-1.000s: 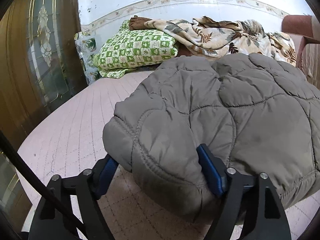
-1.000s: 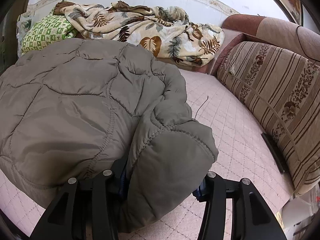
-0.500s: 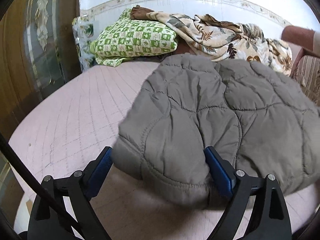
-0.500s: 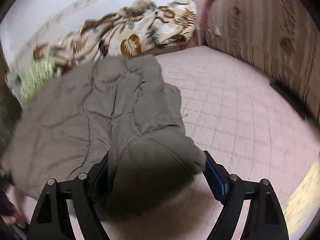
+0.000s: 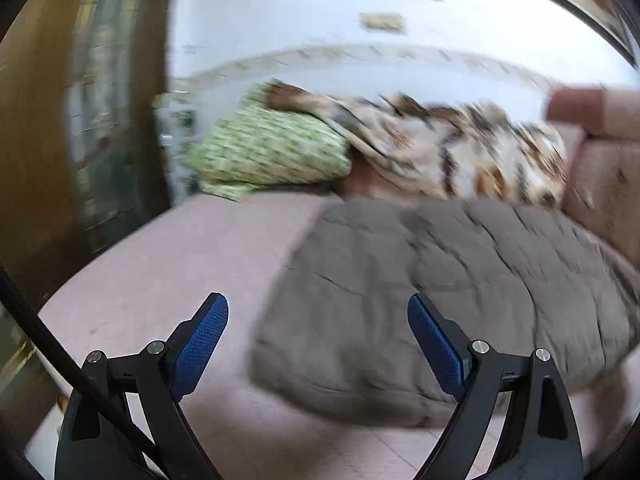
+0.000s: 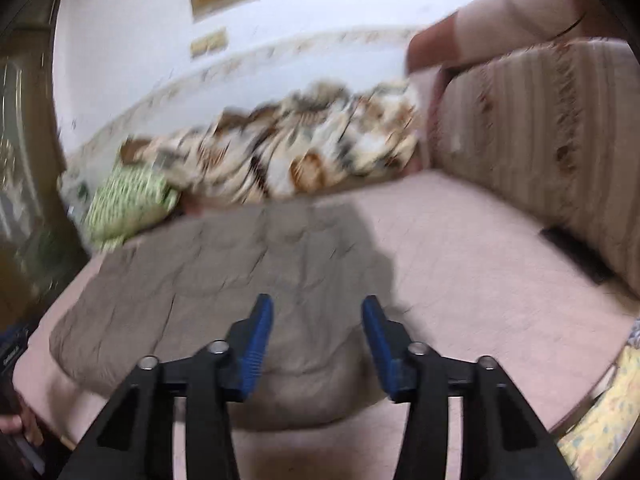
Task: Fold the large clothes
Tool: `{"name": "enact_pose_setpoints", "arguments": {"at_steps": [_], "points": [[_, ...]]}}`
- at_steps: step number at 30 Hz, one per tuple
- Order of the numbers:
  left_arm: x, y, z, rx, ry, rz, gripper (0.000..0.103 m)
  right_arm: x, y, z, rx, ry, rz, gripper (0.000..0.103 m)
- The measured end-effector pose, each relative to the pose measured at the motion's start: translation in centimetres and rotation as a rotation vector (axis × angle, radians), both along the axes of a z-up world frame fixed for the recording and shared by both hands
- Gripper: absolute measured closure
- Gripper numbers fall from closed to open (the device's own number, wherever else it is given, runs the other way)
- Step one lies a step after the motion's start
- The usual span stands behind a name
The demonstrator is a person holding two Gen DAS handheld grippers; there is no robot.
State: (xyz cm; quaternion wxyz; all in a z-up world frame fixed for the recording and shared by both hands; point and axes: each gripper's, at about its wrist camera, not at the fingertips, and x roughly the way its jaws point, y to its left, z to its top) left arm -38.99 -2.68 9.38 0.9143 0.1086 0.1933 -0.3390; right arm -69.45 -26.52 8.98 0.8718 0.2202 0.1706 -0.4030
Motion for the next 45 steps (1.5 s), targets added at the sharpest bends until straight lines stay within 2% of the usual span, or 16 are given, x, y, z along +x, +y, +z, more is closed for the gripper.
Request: {"name": "enact_pose_setpoints", "arguments": {"at_steps": [4,6,7,9,11,14,15,17,20,23,25,27,32,36,40,45], "points": [[3.2,-2.7,-5.0,0.139,0.195,-0.037,0.009,1.2,-3.0,-3.3,0.168,0.069,-0.036,0.057],[3.6,-2.9,-5.6,0.145,0.203,-0.041,0.006,1.2,-4.7,-5.3,0.277,0.053,-0.036,0.056],[3.6,-2.9,-5.4,0.14,0.197,-0.039,0.006,1.2,-4.8,-5.7,0.291,0.054,-0.031,0.056],[3.4,-2.7,-5.2,0.137,0.193,-0.026,0.006,0.9,-4.4,-5.6,0.274,0.062,-0.035,0.056],[2.2,-2.2,-4.4,0.12,0.146,0.01,0.006,0.9,-3.7,-5.0,0.234,0.078,-0.048,0.056],[-1.0,-2.1,-2.3,0.061,0.041,-0.006,0.006,0.9,-1.4,-2.6,0.066,0.08,-0.066,0.056],[-1.8,-2.3,-1.7,0.045,0.015,-0.021,0.006,1.3,-0.1,-1.6,-0.016,0.078,-0.051,0.053],[-3.7,-3.4,-0.9,0.029,0.012,-0.086,0.006,2.4,1.9,-0.5,-0.121,0.076,-0.012,0.044],[-5.4,-6.4,-1.2,0.069,0.073,-0.173,0.006,4.6,4.0,0.0,-0.175,0.077,0.073,0.04],[-5.0,-9.9,-3.6,0.177,0.183,-0.188,0.006,7.6,4.5,-1.0,-0.121,0.112,0.149,0.038],[-3.9,-10.1,-4.7,0.167,0.251,-0.176,0.0,9.0,4.0,-2.5,-0.06,0.169,0.159,0.031],[-3.7,-10.1,-4.9,0.169,0.276,-0.178,0.0,9.8,3.2,-4.2,0.01,0.213,0.168,0.026],[-4.7,-10.6,-5.3,0.201,0.239,-0.165,0.0,10.5,2.6,-4.7,0.021,0.233,0.163,0.019],[-4.4,-10.6,-5.2,0.208,0.245,-0.156,0.0,10.9,2.5,-4.9,0.039,0.233,0.176,0.01],[-4.5,-10.6,-5.1,0.22,0.24,-0.149,0.0,11.4,3.0,-4.7,0.029,0.259,0.176,0.008],[-4.5,-10.7,-5.1,0.223,0.236,-0.145,0.0,11.6,2.7,-4.8,0.033,0.251,0.179,0.004]]}}
